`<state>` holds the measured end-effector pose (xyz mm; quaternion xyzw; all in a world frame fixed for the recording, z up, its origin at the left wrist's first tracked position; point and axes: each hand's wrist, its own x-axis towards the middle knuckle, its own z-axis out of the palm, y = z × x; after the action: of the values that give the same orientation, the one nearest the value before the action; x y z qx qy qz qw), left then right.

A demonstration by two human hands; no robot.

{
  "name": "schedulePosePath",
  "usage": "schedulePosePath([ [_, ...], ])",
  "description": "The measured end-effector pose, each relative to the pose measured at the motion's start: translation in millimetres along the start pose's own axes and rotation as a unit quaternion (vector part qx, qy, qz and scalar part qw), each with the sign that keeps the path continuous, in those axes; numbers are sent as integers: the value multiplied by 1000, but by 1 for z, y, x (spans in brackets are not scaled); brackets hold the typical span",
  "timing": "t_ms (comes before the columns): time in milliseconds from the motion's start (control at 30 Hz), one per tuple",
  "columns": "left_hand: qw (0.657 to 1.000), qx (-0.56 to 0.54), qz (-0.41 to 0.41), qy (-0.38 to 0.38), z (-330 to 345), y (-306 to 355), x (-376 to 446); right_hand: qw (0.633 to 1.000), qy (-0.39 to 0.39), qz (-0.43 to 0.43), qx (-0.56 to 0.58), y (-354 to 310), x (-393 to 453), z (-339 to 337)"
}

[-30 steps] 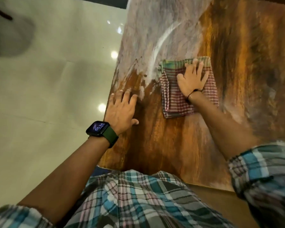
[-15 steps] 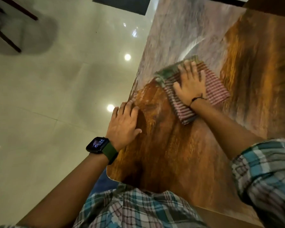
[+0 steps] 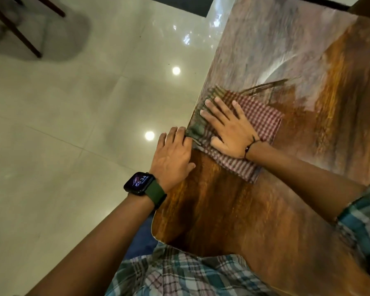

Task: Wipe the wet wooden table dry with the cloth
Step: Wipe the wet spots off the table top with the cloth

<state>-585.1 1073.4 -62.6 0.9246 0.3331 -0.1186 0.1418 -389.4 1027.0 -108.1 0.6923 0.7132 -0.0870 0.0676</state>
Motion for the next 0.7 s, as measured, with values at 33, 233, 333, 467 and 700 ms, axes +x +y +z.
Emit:
schedulePosePath([
  [33,1000,-3,4,0,0,-1,-1,1000,4,0,5,10,11,-3],
  [233,999,-32,3,18,-3,1,-6,997,1,81,-3,25,48,-14],
  [333,996,-72,6,58,-8,0,-8,998,0,68,8,-7,25,-7],
  [467,989,-97,17,106,-14,-2,-5,996,15,-82,37,-58,-28,5],
  [700,989,-118,11,90,-1,-7,-5,998,16,-53,6,4,16,-6],
])
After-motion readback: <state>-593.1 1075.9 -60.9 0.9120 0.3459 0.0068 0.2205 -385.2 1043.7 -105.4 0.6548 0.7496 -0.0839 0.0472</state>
